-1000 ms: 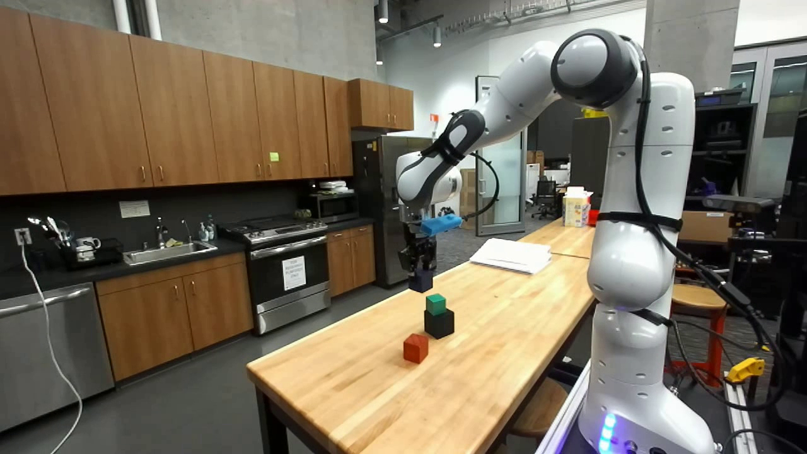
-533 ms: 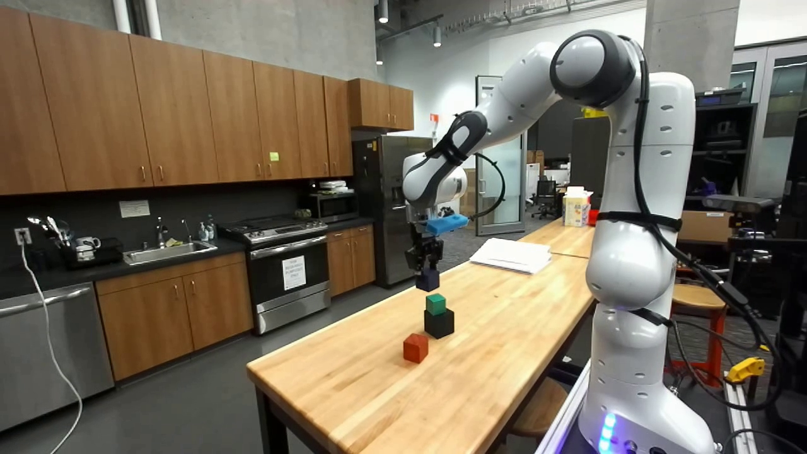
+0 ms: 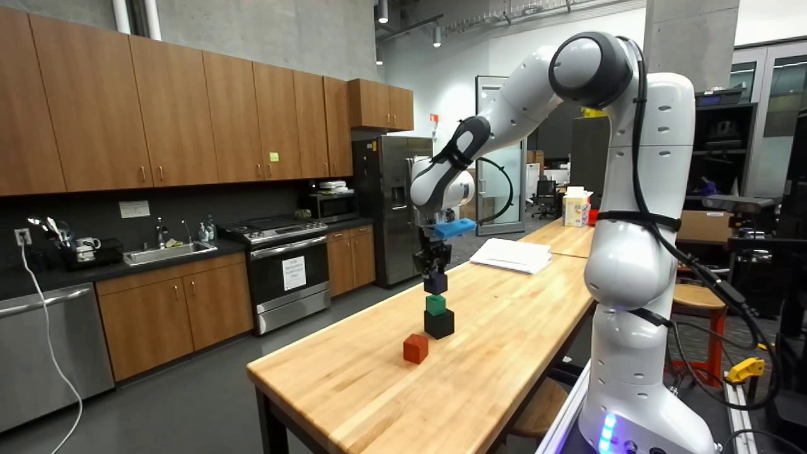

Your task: Pick up the purple block and put it on the table, pick up the orange block and put it on the table, pick up the purple block and put it on the green block

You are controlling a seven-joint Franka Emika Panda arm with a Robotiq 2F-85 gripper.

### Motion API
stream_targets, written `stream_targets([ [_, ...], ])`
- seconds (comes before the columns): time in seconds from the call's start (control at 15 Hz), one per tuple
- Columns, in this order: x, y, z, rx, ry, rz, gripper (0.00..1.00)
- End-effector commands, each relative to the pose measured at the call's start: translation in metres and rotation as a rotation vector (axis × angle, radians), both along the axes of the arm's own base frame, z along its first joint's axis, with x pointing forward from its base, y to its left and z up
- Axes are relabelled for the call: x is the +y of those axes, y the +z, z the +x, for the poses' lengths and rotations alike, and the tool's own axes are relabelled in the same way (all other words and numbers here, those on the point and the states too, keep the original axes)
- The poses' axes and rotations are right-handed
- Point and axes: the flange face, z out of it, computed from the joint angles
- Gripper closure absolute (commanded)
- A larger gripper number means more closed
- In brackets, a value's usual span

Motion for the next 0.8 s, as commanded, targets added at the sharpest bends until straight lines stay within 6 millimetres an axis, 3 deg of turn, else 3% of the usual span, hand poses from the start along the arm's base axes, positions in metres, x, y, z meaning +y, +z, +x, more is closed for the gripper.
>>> stream_targets([
  [0.0, 0.000, -0.004, -0.007, -0.021, 0.009, 0.004, 0.70],
  [0.73, 0.002, -0.020, -0.008, -0.030, 0.008, -0.002, 0.70],
])
